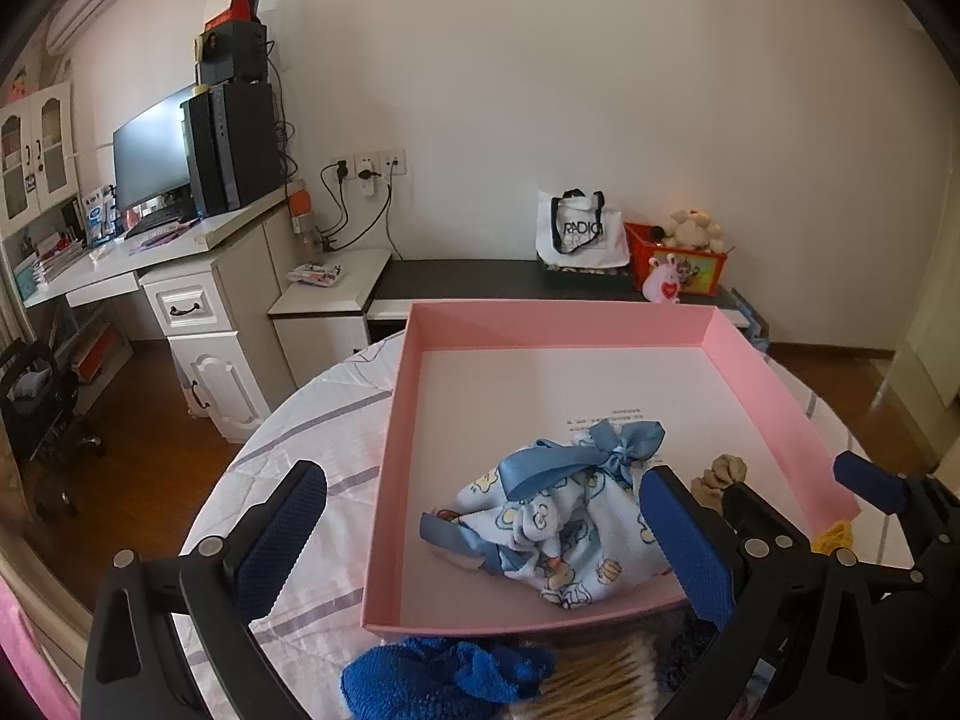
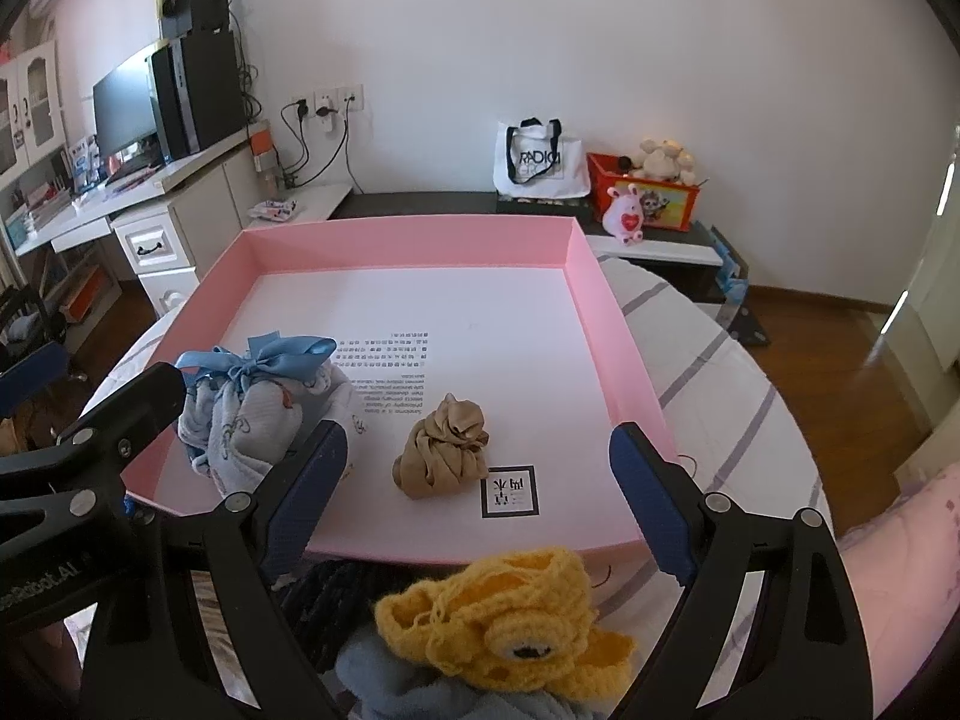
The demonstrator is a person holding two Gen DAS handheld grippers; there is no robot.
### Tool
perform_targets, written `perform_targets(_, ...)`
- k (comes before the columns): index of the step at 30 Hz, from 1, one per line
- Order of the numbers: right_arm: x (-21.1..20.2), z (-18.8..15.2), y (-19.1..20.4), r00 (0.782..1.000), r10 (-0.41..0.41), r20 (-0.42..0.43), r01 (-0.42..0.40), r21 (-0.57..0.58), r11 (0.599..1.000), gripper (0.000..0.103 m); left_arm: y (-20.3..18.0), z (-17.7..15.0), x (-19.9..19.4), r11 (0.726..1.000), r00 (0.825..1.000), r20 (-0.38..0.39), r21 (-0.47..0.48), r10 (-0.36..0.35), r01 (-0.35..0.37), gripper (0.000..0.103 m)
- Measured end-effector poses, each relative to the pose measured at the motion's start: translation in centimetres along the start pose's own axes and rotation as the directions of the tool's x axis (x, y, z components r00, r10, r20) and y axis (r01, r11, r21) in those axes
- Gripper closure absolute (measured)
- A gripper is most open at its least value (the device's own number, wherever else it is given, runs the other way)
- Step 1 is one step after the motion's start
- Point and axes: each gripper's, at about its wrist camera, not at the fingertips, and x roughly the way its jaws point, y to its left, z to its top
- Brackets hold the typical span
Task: Organize soft objects
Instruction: 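Withdraw both tools up and away from the pink tray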
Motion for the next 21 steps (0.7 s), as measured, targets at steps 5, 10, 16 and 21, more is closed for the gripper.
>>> perform_targets(5,-0.9,-0.3,0.2,1.0,-0.006,0.007,0.006,-0.003,1.0,0.015,0.2,-0.5,-1.4,1.0,1.0,-0.006,-0.014,0.005,-0.005,0.0)
perform_targets(10,-2.3,-0.8,0.3,1.0,-0.007,0.024,0.007,-0.001,1.0,0.015,0.4,-1.0,-3.8,1.0,1.0,0.013,-0.017,0.016,-0.016,0.0)
perform_targets(16,-4.6,-1.5,0.2,0.999,-0.015,0.05,0.015,0.0,1.0,0.015,0.5,-2.3,-7.1,0.999,0.999,0.046,-0.021,0.027,-0.026,0.0)
perform_targets(21,-7.1,-2.3,-0.2,0.996,-0.024,0.084,0.023,0.006,1.0,0.015,0.5,-3.6,-10.0,0.999,0.997,0.071,-0.034,0.028,-0.026,0.0)
